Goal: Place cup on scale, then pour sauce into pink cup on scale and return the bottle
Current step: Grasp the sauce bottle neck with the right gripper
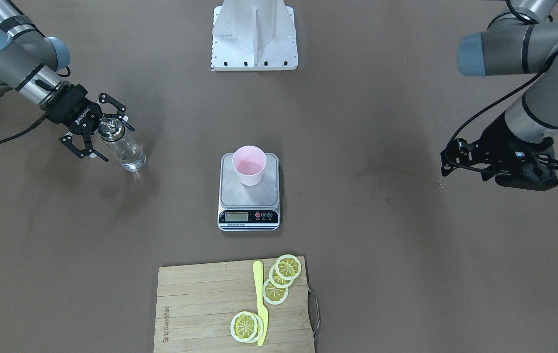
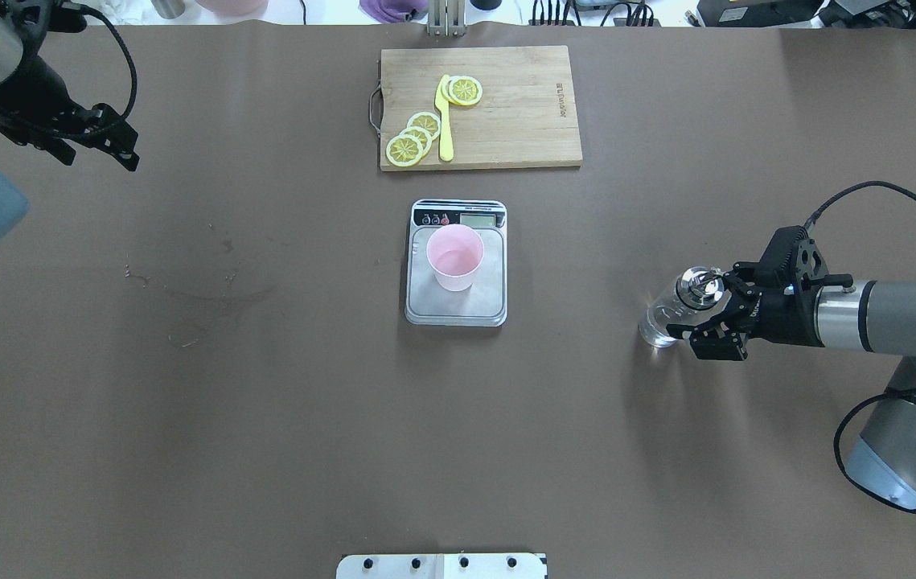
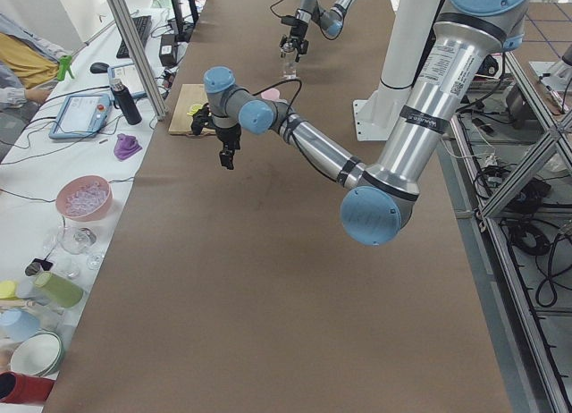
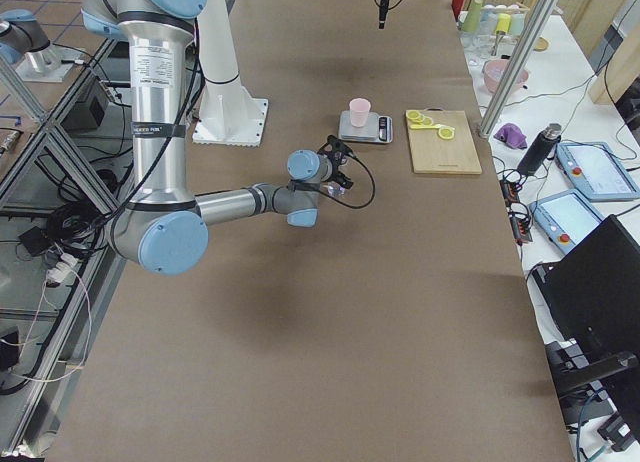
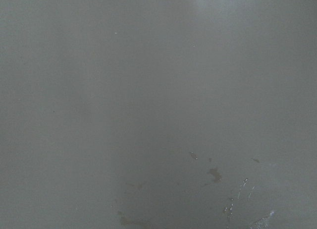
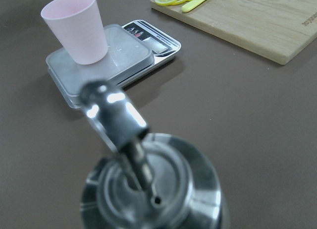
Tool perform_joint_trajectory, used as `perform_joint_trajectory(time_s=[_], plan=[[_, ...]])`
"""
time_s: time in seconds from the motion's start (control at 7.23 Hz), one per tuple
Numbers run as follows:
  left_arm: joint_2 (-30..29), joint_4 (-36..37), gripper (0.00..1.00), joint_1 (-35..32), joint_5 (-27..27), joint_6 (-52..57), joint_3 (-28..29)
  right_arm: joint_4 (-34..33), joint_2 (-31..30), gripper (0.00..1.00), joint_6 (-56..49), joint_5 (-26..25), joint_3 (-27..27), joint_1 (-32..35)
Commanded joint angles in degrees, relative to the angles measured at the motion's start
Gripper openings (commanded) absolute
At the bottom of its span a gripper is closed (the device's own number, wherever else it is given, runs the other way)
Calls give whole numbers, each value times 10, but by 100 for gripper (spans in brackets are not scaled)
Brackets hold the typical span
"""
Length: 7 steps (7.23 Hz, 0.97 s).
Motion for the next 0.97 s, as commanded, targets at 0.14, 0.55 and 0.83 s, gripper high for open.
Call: perform_joint_trajectory(time_s=[0.14, 0.55, 0.83], plan=[[0, 0, 90, 0, 1, -1, 0, 34, 18, 98, 25, -41, -18, -3], [0, 0, 90, -1, 1, -1, -1, 35, 17, 98, 24, -66, -17, -24], [-1, 4, 90, -2, 0, -2, -4, 93, 16, 98, 24, -74, -42, -38]])
